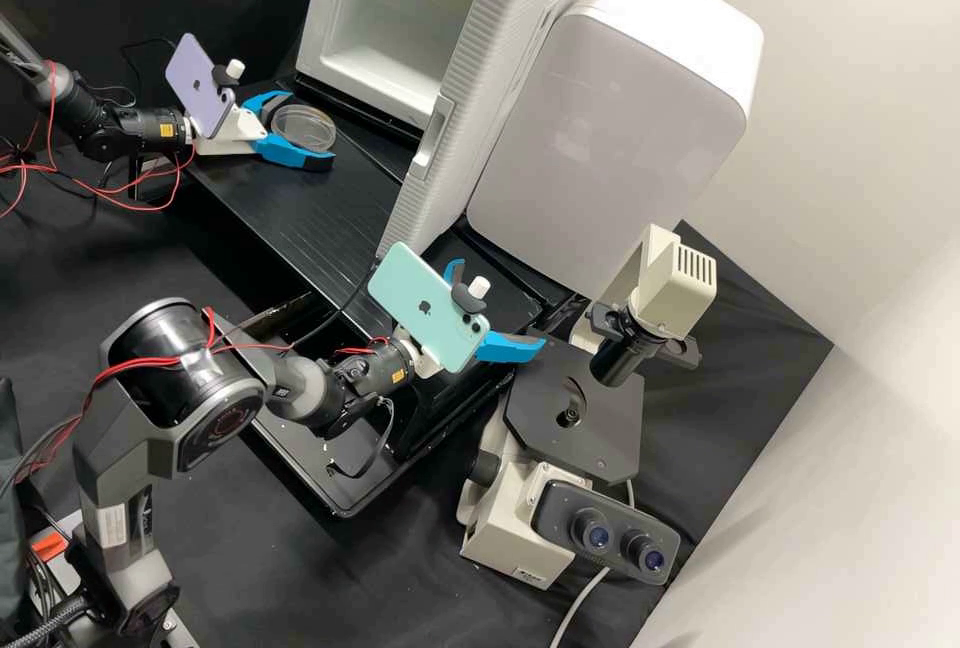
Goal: Place the petri dish in the incubator
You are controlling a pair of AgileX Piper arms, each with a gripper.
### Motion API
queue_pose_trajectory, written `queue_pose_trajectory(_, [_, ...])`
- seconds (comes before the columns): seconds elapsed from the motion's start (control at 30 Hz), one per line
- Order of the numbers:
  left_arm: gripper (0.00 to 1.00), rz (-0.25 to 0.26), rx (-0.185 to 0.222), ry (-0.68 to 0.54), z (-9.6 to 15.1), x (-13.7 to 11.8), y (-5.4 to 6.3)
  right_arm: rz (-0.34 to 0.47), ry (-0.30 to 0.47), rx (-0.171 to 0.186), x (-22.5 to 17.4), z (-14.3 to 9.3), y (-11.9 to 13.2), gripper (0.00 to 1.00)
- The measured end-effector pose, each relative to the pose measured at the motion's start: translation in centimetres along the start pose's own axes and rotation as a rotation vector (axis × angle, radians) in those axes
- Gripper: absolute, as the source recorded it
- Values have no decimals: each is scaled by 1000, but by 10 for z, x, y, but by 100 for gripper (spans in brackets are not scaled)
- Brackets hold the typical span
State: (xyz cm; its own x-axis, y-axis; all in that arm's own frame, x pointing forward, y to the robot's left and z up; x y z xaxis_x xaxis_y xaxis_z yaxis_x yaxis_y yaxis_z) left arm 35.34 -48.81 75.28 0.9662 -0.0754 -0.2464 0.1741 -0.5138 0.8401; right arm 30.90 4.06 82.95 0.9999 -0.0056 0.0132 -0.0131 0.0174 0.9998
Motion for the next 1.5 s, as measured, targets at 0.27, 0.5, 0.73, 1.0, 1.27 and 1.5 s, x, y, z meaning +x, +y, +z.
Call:
queue_pose_trajectory(0.27, [0,1,-42,4,-3,0,1,0,0,0,0,0,0,100])
queue_pose_trajectory(0.5, [0,-1,-56,-1,-6,0,1,0,0,0,0,0,0,100])
queue_pose_trajectory(0.73, [0,-3,-54,-6,-5,0,1,0,0,0,0,0,0,100])
queue_pose_trajectory(1.0, [0,-3,-54,-6,-5,0,1,0,0,0,0,0,0,100])
queue_pose_trajectory(1.27, [0,-2,-55,-10,-5,-1,2,0,0,0,0,0,0,100])
queue_pose_trajectory(1.5, [0,-33,-75,-24,0,-11,12,0,0,0,0,0,0,100])
